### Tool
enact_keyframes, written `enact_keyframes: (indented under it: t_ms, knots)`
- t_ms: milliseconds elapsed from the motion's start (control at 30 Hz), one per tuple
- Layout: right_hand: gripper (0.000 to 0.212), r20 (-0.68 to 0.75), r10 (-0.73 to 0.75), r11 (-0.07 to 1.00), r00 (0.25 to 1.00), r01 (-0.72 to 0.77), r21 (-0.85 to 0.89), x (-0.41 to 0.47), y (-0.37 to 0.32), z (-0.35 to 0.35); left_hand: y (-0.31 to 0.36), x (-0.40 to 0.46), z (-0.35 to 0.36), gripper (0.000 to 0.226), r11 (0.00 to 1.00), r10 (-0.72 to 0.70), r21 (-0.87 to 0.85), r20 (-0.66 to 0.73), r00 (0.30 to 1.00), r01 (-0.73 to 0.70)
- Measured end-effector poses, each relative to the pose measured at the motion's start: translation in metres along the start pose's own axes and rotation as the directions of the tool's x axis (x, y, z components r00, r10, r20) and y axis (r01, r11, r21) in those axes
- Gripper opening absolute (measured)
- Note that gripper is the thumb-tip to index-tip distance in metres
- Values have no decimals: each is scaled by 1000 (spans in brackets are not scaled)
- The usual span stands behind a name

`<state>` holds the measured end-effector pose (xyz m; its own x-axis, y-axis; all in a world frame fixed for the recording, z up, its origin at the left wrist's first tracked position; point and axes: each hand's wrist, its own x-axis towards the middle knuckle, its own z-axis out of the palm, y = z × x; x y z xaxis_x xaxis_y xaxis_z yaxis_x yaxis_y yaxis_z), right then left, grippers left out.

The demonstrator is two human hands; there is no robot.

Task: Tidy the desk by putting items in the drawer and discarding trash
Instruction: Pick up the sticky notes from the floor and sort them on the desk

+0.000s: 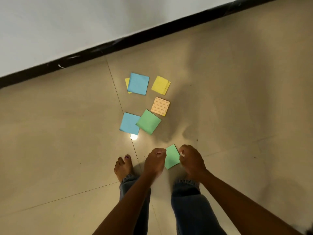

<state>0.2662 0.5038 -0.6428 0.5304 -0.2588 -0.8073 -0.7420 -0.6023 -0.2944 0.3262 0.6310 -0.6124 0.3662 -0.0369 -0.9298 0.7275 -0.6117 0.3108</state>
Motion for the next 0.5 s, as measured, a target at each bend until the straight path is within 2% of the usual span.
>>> enact_keyframes:
  t_ms: [167, 267, 333, 433, 500]
  knots:
    - [24, -45, -53, 995, 998, 49, -85, 55, 22, 37, -43, 50, -2, 28, 993, 38, 112, -17, 999, -35]
    - [27, -15, -149, 958, 989, 140, -251, 70, 31, 63, -65, 73, -6, 30, 989, 52, 138, -20, 998, -48]
    - [36, 2, -227, 894, 974, 209, -396, 76, 33, 80, -76, 86, -8, 29, 987, 66, 150, -26, 997, -61]
    - [67, 25, -245, 777, 969, 212, -592, 87, 36, 104, -93, 101, -9, 28, 976, 95, 197, -31, 995, -87]
    - [70, 24, -294, 699, 955, 232, -676, 92, 37, 113, -101, 108, -9, 29, 970, 109, 221, -22, 994, -101]
